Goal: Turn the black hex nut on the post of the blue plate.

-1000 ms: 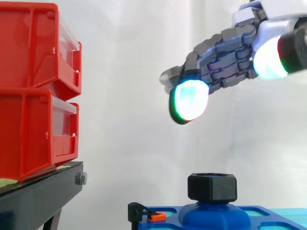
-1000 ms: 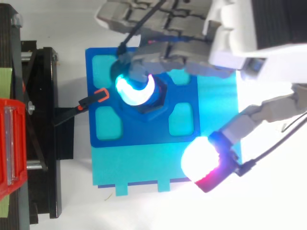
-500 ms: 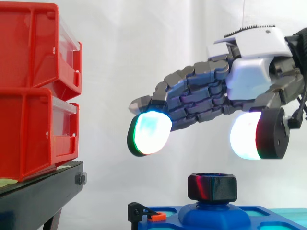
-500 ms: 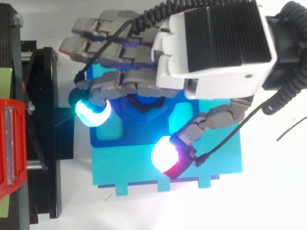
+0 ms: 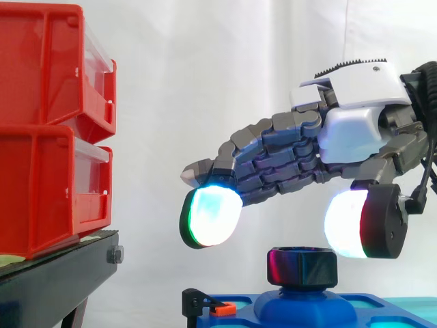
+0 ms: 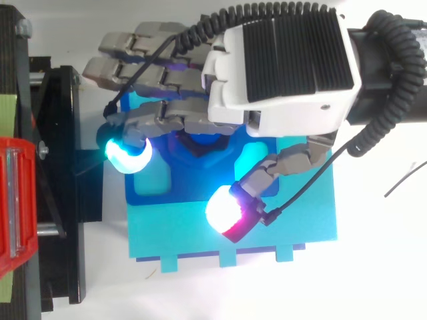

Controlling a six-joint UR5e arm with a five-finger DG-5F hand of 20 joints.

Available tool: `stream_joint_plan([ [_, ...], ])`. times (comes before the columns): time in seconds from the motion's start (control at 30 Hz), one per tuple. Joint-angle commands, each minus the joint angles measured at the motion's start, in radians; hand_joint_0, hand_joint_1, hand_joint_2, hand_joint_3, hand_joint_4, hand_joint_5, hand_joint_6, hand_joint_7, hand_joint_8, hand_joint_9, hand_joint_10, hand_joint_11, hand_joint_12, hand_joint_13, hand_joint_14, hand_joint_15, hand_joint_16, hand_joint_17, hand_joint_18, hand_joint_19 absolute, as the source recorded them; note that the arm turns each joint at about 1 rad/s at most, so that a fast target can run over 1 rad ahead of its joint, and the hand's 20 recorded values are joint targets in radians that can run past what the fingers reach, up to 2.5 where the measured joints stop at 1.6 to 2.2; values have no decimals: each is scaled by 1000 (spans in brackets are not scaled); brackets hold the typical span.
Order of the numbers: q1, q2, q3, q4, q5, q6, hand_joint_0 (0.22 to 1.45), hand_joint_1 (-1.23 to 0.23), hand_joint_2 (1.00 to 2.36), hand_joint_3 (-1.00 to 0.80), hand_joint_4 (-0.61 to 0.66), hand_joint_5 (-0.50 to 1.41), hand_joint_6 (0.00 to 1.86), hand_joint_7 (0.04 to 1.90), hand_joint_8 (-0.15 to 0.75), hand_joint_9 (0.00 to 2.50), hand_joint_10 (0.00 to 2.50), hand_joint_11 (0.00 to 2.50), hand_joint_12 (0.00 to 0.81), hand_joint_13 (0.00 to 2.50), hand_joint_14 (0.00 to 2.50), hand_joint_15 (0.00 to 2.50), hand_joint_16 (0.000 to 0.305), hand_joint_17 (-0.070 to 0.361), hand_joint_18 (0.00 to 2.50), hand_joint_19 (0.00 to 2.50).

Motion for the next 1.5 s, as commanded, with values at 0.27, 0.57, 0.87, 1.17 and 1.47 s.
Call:
stream_joint_plan([
  [0.27, -14, 0, -7, 4, -14, -20, 333, -794, 1000, -500, 201, -263, 503, 892, 216, 0, 0, 0, 396, 2, 0, 0, 57, 128, 0, 0],
  [0.57, -23, 0, -7, -8, -29, -25, 350, -835, 1000, -500, 198, -258, 503, 903, 210, 0, 0, 0, 389, 0, 0, 0, 55, 125, 0, 0],
  [0.87, -28, 0, -8, -8, -40, -25, 356, -823, 1000, -500, 197, -258, 503, 916, 209, 0, 0, 0, 386, 0, 0, 0, 55, 124, 0, 0],
  [1.17, -33, 0, -25, 2, -49, -25, 347, -748, 1000, -500, 218, -251, 503, 960, 217, 0, 0, 0, 394, 2, 0, 0, 56, 126, 0, 0],
  [1.47, -39, 0, -27, 1, -55, -25, 345, -690, 1000, -500, 231, -246, 503, 991, 222, 0, 0, 0, 397, 4, 0, 0, 57, 127, 0, 0],
])
